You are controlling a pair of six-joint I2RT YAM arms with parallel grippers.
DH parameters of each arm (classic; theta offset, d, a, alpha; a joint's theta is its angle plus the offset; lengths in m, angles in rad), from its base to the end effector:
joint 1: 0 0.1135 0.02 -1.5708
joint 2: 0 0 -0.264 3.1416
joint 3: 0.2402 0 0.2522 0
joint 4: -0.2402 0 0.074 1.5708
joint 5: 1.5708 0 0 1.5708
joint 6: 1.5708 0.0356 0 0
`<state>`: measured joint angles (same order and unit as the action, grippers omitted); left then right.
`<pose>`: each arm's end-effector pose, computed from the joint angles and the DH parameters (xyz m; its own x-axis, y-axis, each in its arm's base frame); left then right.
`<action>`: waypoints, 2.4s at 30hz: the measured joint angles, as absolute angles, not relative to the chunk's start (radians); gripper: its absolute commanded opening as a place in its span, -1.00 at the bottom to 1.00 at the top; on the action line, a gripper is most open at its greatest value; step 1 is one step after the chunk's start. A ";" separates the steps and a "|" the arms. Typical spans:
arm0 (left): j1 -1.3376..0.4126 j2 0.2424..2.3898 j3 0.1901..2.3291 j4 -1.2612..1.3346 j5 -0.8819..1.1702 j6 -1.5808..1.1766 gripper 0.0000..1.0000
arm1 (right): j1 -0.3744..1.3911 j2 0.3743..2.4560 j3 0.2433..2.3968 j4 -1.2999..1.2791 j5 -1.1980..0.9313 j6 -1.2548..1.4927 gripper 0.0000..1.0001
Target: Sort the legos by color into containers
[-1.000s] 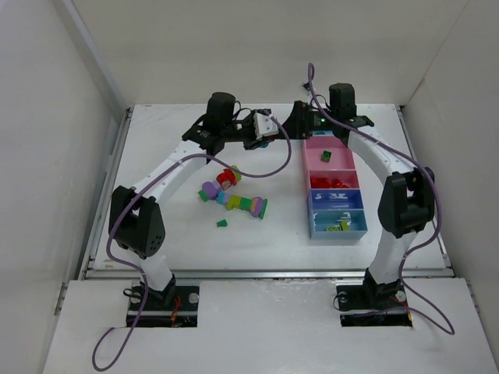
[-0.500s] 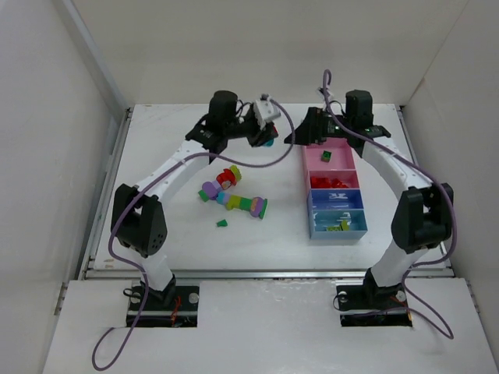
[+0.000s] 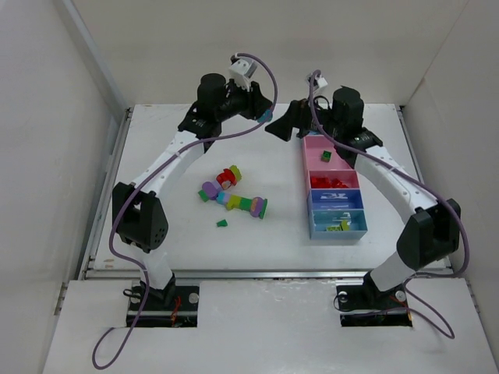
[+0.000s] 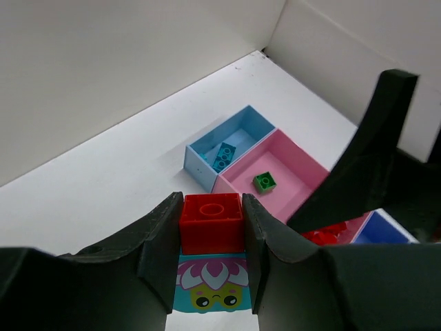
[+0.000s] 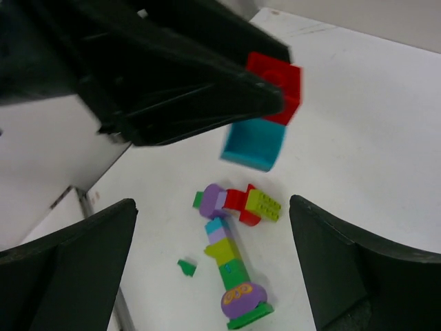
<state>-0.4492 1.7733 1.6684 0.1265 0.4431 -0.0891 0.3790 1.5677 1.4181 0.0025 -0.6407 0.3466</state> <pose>0.3799 -0.2001 0.4084 -0.0499 -0.0652 -0.9966 0.7771 0.6243 -0.0797 0.3375 0.1573 0.3853 -0.4154 0.1277 -0.9006 -0.7494 0.5132 0.4184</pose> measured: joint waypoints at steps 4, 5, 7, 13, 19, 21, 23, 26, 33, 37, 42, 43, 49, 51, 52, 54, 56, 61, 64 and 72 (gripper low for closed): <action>-0.450 1.773 1.668 0.126 0.424 -0.139 -1.00 | 0.377 1.629 1.418 0.047 -0.569 0.416 0.91; -0.450 1.773 1.668 0.125 0.425 -0.149 -1.00 | 0.377 1.645 1.418 0.058 -0.554 0.434 0.91; -0.450 1.773 1.668 0.123 0.425 -0.168 -1.00 | 0.377 1.672 1.418 0.076 -0.538 0.469 0.89; -0.449 1.773 1.660 0.120 0.421 -0.197 -1.00 | 0.382 1.745 1.433 0.131 -0.543 0.532 0.74; -0.435 1.773 1.655 0.125 0.410 -0.204 -1.00 | 0.389 1.794 1.476 0.153 -0.574 0.567 0.65; -0.434 1.773 1.650 0.130 0.406 -0.205 -1.00 | 0.389 1.799 1.477 0.164 -0.583 0.575 0.65; -0.434 1.773 1.649 0.131 0.405 -0.208 -1.00 | 0.388 1.802 1.477 0.169 -0.590 0.579 0.65; -0.435 1.773 1.649 0.130 0.399 -0.216 -1.00 | 0.389 1.803 1.478 0.194 -0.619 0.576 0.70; -0.448 1.773 1.644 0.130 0.396 -0.220 -1.00 | 0.416 1.803 1.478 0.230 -0.659 0.553 0.68; -0.446 1.773 1.644 0.130 0.402 -0.220 -1.00 | 0.423 1.803 1.478 0.240 -0.626 0.564 0.28; -0.445 1.768 1.631 0.133 0.406 -0.224 -1.00 | 0.424 1.803 1.478 0.234 -0.561 0.592 -0.29; -0.445 1.768 1.628 0.133 0.403 -0.226 -1.00 | 0.424 1.803 1.478 0.228 -0.546 0.600 -0.48; -0.442 1.762 1.612 0.137 0.395 -0.242 -1.00 | 0.433 1.804 1.476 0.215 -0.516 0.626 -1.00; -0.442 1.762 1.611 0.136 0.391 -0.246 -1.00 | 0.433 1.804 1.472 0.217 -0.512 0.630 -1.00; -0.441 1.762 1.610 0.134 0.389 -0.249 -1.00 | 0.434 1.804 1.470 0.218 -0.513 0.630 -1.00; -0.435 1.762 1.610 0.127 0.386 -0.250 -1.00 | 0.434 1.804 1.457 0.226 -0.516 0.626 -1.00; -0.431 1.770 1.619 0.107 0.388 -0.251 -1.00 | 0.433 1.804 1.447 0.224 -0.519 0.617 -1.00; -0.426 1.851 1.721 0.052 0.405 -0.242 -1.00 | 0.414 1.801 1.402 0.221 -0.510 0.587 -1.00; -0.390 1.892 1.782 0.073 0.388 -0.236 -1.00 | 0.376 1.808 1.384 0.139 -0.516 0.569 -1.00; -0.330 1.948 1.846 0.113 0.382 -0.244 -1.00 | 0.287 1.909 1.470 -0.013 -0.521 0.535 -1.00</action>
<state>-0.3298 1.9484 1.8458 0.1127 0.3817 -0.2436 0.2871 1.9087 1.4696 -0.0128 -0.5205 0.5354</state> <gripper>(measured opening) 0.326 0.433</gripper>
